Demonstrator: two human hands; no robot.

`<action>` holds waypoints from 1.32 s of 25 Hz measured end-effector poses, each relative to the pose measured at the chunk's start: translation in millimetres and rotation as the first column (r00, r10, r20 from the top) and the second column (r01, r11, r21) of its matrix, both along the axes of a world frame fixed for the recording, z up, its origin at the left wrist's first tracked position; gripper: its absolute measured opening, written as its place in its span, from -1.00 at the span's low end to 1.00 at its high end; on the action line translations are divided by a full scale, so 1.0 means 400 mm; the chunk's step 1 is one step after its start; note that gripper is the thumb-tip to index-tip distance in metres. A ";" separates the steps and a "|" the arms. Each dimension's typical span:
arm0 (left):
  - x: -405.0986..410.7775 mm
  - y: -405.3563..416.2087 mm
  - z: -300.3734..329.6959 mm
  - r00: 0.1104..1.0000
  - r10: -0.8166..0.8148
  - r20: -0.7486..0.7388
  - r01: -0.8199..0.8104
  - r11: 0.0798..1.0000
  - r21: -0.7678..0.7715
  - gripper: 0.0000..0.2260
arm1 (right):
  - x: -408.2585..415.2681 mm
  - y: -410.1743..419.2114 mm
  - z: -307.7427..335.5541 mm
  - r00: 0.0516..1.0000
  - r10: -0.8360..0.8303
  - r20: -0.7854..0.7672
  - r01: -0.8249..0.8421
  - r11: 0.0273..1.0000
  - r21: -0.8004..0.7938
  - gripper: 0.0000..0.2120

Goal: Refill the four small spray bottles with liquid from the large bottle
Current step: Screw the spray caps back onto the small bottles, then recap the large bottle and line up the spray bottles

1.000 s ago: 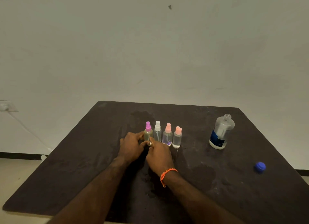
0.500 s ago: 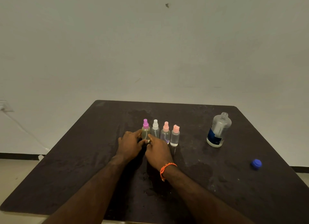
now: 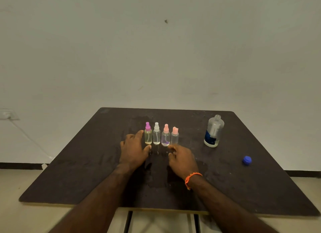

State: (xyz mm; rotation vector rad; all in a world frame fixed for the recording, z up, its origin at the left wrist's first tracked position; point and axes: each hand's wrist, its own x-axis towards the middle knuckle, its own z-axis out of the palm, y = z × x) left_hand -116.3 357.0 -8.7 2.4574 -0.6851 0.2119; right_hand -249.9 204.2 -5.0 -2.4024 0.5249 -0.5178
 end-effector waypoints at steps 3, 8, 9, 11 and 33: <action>-0.092 -0.019 0.005 0.992 -0.030 0.125 0.043 0.994 -0.103 -0.57 | -0.099 -0.051 0.013 0.997 -0.070 -0.040 0.067 0.995 -0.070 -0.69; -0.211 -0.134 0.020 0.952 -0.272 0.142 0.290 0.948 -0.131 -0.53 | -0.233 -0.155 0.038 0.981 -0.186 -0.055 0.181 0.980 -0.086 -0.64; -0.229 -0.163 0.027 0.940 -0.320 0.116 0.333 0.935 -0.125 -0.48 | -0.251 -0.177 0.045 0.977 -0.206 -0.057 0.202 0.977 -0.076 -0.63; -0.255 -0.227 0.036 0.921 -0.386 0.048 0.389 0.916 -0.095 -0.40 | -0.278 -0.225 0.059 0.970 -0.236 -0.056 0.233 0.970 -0.067 -0.63; -0.190 -0.508 0.060 0.883 -0.431 -0.185 0.348 0.867 -0.357 -0.36 | -0.141 -0.395 0.056 0.942 -0.314 0.120 0.281 0.932 0.231 -0.47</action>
